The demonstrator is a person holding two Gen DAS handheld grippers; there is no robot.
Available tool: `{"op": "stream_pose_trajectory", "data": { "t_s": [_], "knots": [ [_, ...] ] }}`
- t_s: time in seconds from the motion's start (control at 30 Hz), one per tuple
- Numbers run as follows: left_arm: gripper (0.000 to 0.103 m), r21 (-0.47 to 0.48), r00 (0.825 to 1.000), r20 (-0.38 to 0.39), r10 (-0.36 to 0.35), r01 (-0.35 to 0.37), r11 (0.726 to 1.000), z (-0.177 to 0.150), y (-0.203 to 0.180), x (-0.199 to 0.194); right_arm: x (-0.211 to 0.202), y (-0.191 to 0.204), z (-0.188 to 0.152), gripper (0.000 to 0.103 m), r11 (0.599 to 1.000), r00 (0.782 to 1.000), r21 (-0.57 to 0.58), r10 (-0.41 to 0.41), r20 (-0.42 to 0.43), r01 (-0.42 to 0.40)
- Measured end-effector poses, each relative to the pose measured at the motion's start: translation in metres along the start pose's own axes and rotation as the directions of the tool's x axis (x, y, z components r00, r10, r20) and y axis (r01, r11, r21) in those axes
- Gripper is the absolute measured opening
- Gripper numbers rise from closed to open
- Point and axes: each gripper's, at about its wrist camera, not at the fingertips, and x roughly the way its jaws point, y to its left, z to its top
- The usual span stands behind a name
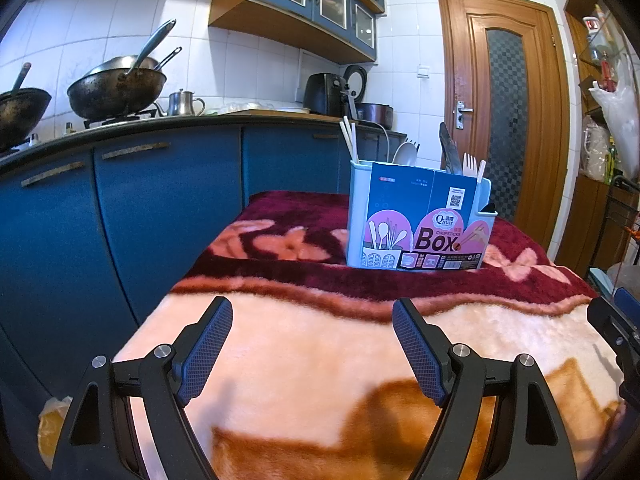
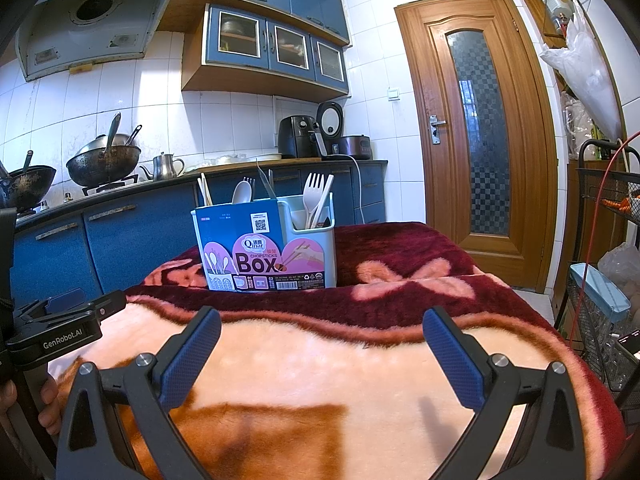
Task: Organize utensils
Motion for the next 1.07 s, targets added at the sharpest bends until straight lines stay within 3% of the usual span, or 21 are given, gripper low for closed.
{"op": "stream_pose_trajectory", "data": {
  "t_s": [1.07],
  "knots": [
    [0.083,-0.004,1.000,-0.006,0.003,-0.003,1.000,-0.0046,-0.0034,-0.0009,-0.0001,-0.0001,0.0007,0.103,1.000,1.000,0.001,0.000,-0.001,0.000]
  ]
}}
